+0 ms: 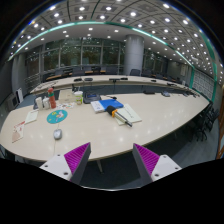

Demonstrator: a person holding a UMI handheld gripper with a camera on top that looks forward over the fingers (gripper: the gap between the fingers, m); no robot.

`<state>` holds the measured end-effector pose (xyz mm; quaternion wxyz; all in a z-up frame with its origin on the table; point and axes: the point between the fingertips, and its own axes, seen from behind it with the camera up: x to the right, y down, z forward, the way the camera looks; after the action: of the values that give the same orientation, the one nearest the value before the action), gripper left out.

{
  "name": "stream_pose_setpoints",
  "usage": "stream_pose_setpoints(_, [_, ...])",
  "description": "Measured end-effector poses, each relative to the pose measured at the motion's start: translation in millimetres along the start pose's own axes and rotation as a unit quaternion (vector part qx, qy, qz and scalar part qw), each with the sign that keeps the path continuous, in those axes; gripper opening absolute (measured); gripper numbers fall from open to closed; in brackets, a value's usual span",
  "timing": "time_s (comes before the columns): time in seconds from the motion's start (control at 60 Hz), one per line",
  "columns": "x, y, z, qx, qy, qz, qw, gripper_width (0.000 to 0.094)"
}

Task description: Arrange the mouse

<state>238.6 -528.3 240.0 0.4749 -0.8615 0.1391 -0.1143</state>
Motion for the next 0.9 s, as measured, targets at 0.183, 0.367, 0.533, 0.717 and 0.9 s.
stream_pose_setpoints(0.183, [1.4,45.7,-3.5,-0.018,-0.005,0.01,1.0,0.0855])
stream_pose_setpoints(0.367, [-29.0,105.1,4.5,-0.054,-0.035,0.02,0.998,0.0852])
stream_pose_setpoints(0.533, [-88.6,142.3,23.0,-0.075,-0.082,0.004,0.994,0.0848])
stream_pose_setpoints(0.717, [-183.4,148.3,56.9,-0.083,-0.139,0.001,0.987,0.085])
stream_pose_setpoints(0.9, [-274.2,123.8,121.3,-0.063,-0.17,-0.021,0.983,0.0854])
